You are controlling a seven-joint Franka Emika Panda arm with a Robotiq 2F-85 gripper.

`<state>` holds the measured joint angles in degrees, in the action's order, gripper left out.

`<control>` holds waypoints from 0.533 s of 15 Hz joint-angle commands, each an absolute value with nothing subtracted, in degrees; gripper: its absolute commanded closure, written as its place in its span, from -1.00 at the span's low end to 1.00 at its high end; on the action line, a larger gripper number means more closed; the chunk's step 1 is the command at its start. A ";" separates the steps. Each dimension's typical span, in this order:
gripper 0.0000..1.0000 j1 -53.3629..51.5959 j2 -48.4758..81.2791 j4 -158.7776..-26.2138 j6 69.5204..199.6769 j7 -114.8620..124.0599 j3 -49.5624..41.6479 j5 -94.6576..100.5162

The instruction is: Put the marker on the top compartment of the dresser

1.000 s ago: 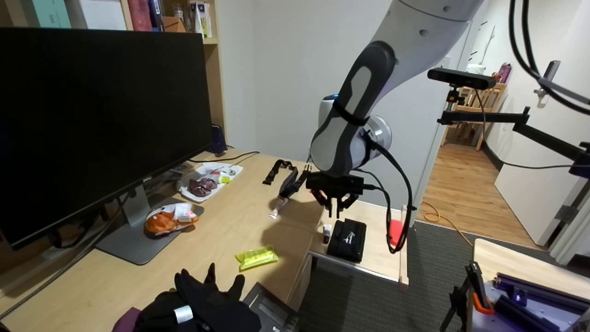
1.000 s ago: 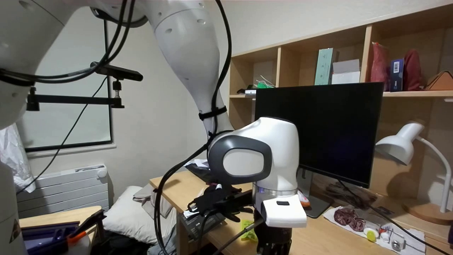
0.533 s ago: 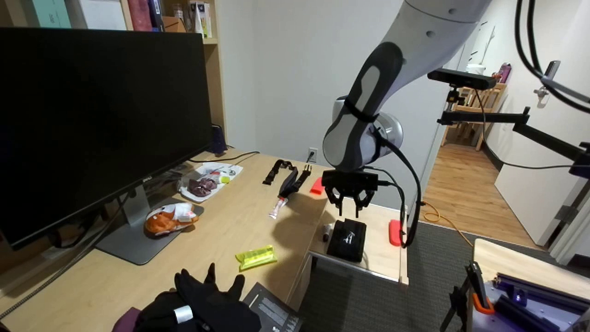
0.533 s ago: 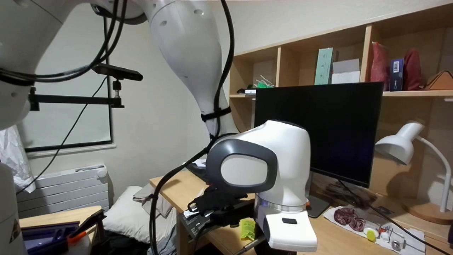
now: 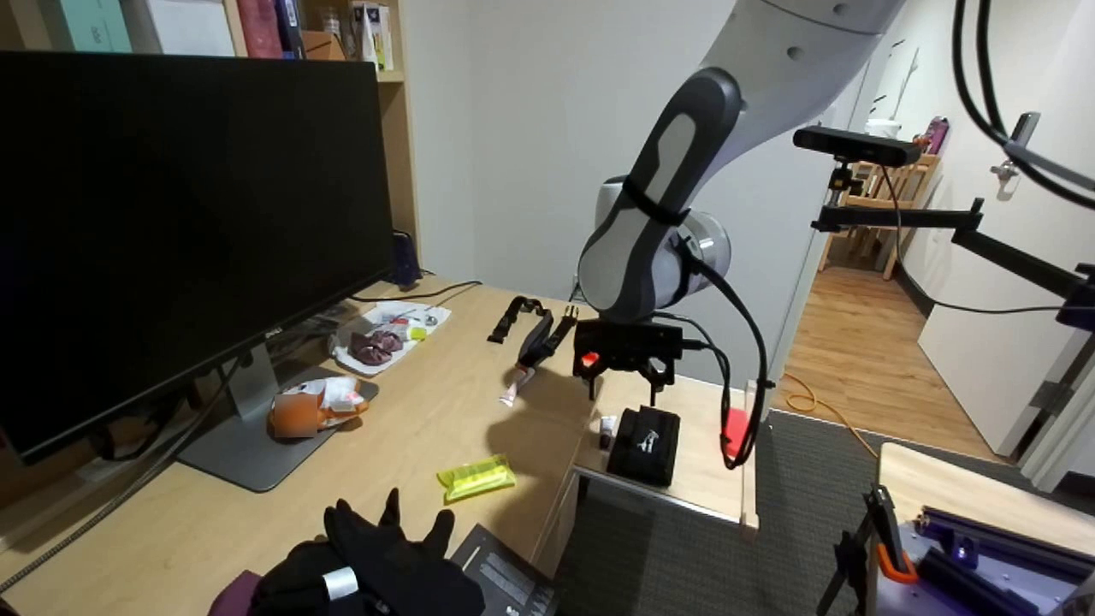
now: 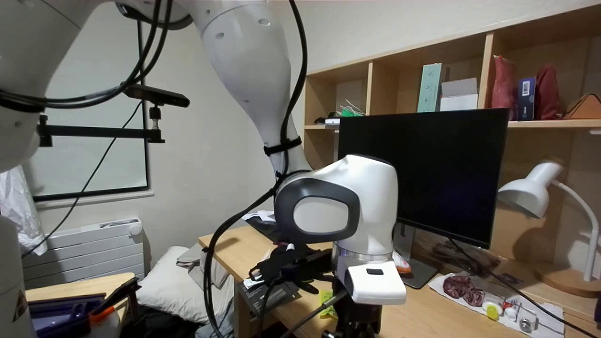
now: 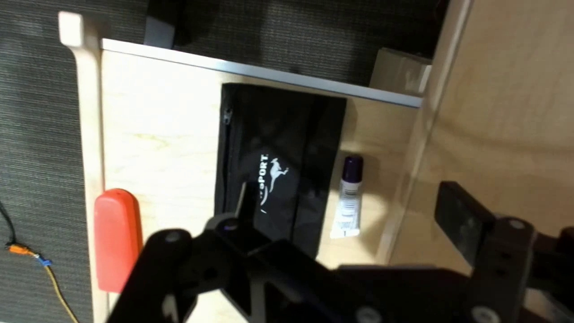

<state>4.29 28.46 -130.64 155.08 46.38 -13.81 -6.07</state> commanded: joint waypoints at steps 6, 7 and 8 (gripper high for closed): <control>-1.00 3.66 19.03 -132.71 156.25 30.53 -6.38 -9.87; -1.00 3.40 18.65 -132.71 155.56 28.38 -5.71 -9.87; -1.00 3.35 18.19 -132.77 155.01 25.90 -4.93 -10.20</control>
